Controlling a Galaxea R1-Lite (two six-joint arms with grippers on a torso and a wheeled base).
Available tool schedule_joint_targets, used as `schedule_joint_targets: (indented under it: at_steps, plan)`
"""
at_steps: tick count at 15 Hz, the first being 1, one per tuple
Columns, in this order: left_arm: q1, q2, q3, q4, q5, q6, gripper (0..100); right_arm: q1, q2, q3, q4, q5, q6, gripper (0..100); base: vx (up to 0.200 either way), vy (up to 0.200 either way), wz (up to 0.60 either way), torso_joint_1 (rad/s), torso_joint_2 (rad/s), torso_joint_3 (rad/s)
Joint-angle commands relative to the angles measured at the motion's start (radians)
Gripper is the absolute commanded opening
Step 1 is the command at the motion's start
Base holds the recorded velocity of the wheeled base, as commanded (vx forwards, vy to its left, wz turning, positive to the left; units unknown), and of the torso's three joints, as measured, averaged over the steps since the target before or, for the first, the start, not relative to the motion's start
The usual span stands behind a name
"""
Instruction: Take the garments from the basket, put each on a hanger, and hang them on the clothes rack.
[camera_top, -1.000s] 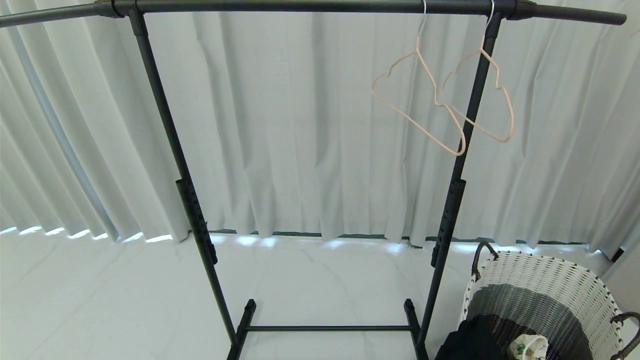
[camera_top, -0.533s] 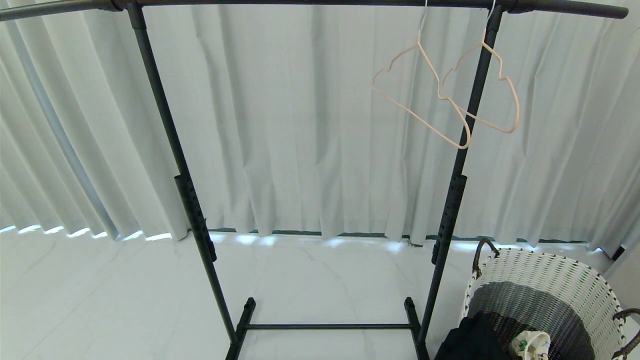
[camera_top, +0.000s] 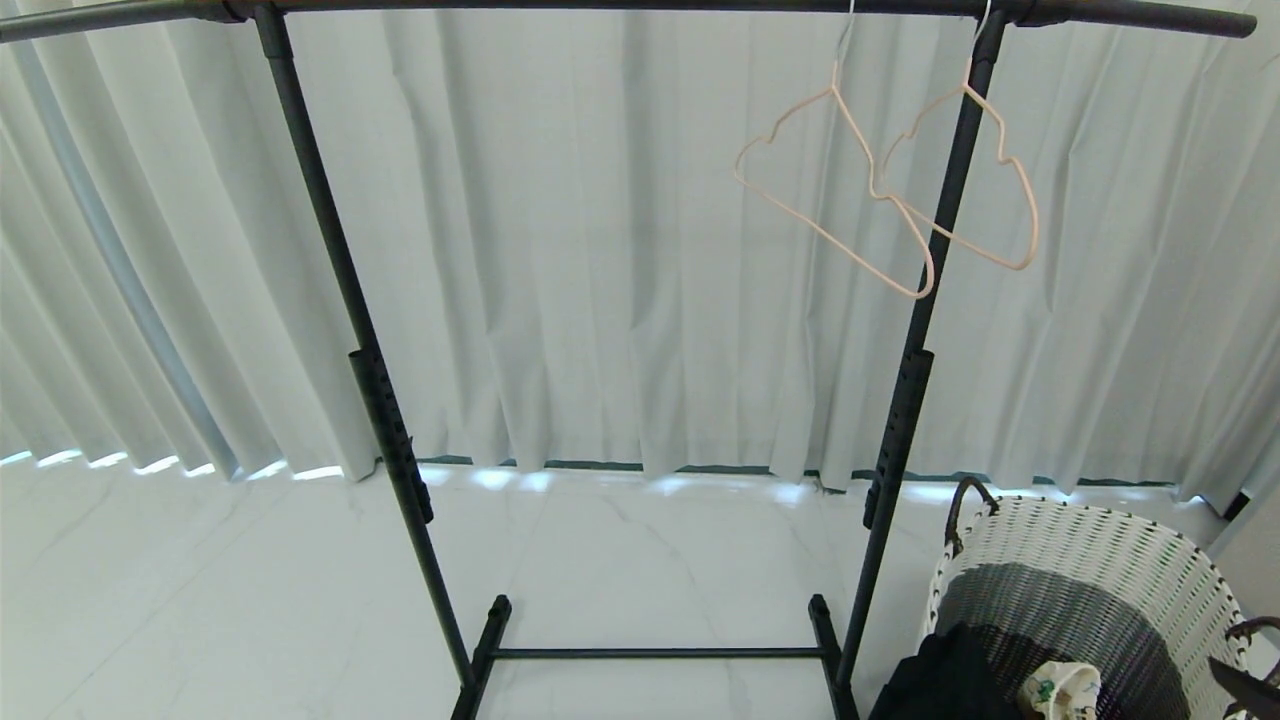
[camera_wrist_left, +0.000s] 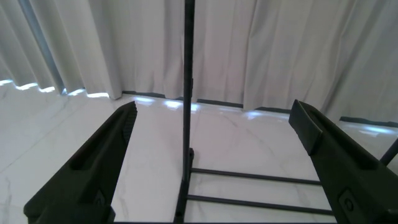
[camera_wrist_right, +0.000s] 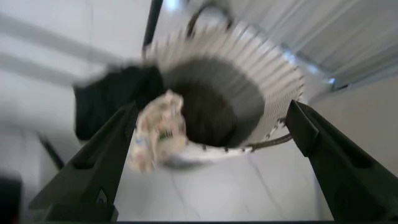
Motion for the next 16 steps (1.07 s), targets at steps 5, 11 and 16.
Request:
schedule_joint_targets:
  at_steps: [5, 11, 16]
  plan:
    - [0.001, 0.0, 0.0, 0.0, 0.0, 0.006, 100, -0.146, 0.775, -0.136, -0.032, 0.013, -0.57, 100, 0.0, 0.0, 0.0, 0.0, 0.0, 0.0]
    - [0.001, 0.0, 0.0, 0.0, 0.0, 0.007, 100, -0.141, 0.895, -0.144, -0.119, 0.082, -0.575, 100, 0.0, 0.0, 0.0, 0.0, 0.0, 0.0]
    - [0.001, 0.0, 0.0, 0.0, 0.0, 0.007, 100, -0.135, 1.011, -0.157, -0.26, 0.08, -0.575, 100, 0.0, 0.0, 0.0, 0.0, 0.0, 0.0]
